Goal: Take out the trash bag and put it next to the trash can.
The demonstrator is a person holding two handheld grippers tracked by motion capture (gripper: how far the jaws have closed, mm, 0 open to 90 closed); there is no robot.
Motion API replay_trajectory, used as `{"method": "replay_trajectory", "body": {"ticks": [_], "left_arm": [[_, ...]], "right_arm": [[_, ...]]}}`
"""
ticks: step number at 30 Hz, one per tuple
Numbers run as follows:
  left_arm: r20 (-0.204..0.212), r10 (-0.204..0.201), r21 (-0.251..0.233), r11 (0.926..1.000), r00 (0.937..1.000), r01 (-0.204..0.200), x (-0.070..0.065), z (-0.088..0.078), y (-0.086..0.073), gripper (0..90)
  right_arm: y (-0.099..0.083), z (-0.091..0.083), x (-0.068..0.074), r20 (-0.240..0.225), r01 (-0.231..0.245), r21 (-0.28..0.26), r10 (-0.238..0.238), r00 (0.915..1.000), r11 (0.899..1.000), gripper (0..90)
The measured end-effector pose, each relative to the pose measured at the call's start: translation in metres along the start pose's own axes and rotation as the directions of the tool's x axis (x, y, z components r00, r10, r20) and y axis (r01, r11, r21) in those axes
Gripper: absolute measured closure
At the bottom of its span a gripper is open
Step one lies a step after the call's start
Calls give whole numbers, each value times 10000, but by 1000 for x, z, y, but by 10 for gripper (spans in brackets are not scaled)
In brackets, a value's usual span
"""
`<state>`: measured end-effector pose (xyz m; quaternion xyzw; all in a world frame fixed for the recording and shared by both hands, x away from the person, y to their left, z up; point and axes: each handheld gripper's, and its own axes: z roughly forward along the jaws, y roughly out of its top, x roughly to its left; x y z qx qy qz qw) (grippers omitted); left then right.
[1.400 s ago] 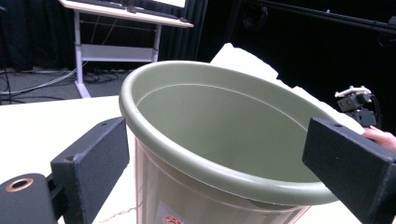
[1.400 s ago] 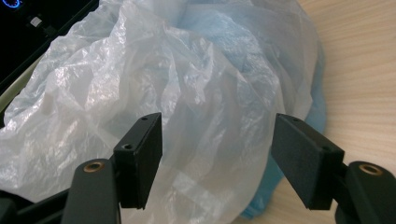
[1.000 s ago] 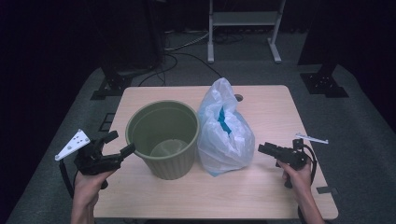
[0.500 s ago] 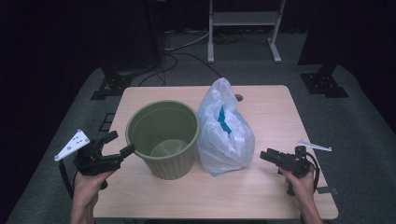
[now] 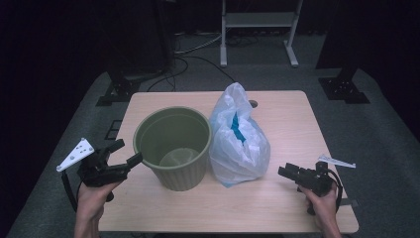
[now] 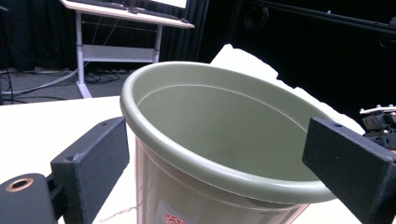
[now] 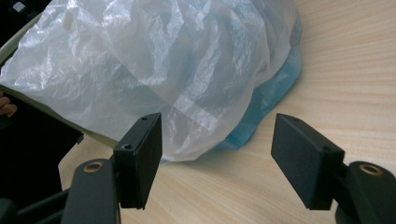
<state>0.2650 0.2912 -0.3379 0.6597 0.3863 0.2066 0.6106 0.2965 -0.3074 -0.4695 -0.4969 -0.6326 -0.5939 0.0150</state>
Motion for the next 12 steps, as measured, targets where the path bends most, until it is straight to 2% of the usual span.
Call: {"method": "replay_trajectory", "body": {"ticks": [4,12], "left_arm": [[4,10,-14,10000,10000,-10,-1,0,1,60],[26,69,-8,10000,10000,-69,-1,2,1,60]], "right_arm": [[-7,-4,-2,14,-133,-62,133,9999,9999,321],[-21,-16,0,69,-170,-603,174,9998,9980,313]]}}
